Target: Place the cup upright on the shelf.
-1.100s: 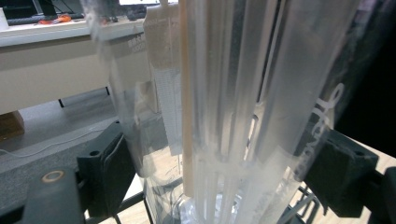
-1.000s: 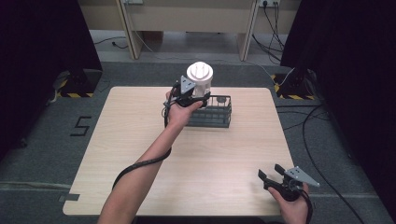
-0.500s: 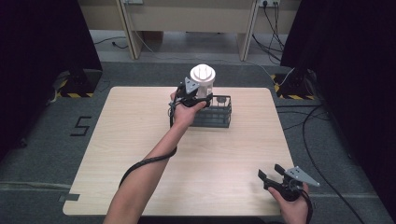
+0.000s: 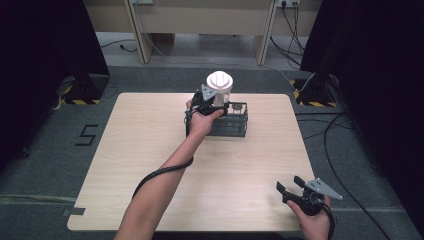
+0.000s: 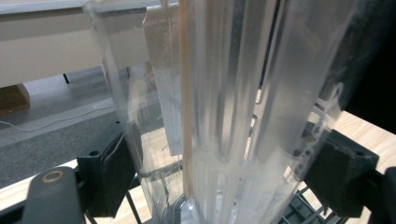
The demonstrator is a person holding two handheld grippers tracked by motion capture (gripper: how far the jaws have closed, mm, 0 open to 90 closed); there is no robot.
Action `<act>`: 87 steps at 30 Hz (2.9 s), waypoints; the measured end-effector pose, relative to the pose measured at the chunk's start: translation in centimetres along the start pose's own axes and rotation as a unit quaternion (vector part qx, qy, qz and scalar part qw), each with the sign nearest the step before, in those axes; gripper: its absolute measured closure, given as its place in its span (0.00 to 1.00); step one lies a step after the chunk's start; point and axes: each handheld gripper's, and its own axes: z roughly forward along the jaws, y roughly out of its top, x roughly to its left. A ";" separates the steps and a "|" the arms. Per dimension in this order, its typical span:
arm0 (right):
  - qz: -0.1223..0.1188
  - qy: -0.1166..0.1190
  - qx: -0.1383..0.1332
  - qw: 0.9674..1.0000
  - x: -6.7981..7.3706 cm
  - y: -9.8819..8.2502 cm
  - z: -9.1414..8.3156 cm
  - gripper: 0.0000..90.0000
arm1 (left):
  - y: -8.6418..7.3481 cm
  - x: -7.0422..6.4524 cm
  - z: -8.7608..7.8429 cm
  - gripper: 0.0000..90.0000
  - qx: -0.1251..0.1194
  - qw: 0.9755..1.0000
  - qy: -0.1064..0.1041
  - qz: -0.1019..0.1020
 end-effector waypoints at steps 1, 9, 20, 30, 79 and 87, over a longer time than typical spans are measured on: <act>0.000 0.000 0.000 1.000 0.0 0.0 0.0 0.25 | -0.2 -0.1 0.2 0.20 0.005 1.000 0.000 -0.001; 0.000 0.001 -0.001 1.000 0.0 0.0 0.0 0.25 | -1.1 -0.3 0.9 0.20 0.028 1.000 -0.001 -0.003; 0.000 0.000 0.000 1.000 0.0 0.0 0.0 0.25 | -1.9 -0.3 1.2 0.19 0.039 0.999 -0.002 -0.004; 0.001 0.001 0.002 1.000 0.1 0.0 0.0 0.25 | -2.3 -0.2 1.0 0.19 0.035 0.999 -0.007 -0.011; -0.005 -0.004 0.005 1.000 0.1 0.0 0.1 0.25 | -3.1 2.4 -7.4 0.16 0.007 1.000 -0.025 0.017; -0.004 -0.004 0.004 1.000 0.1 0.0 0.1 0.25 | -3.6 2.8 -9.4 0.16 0.003 0.999 -0.029 0.021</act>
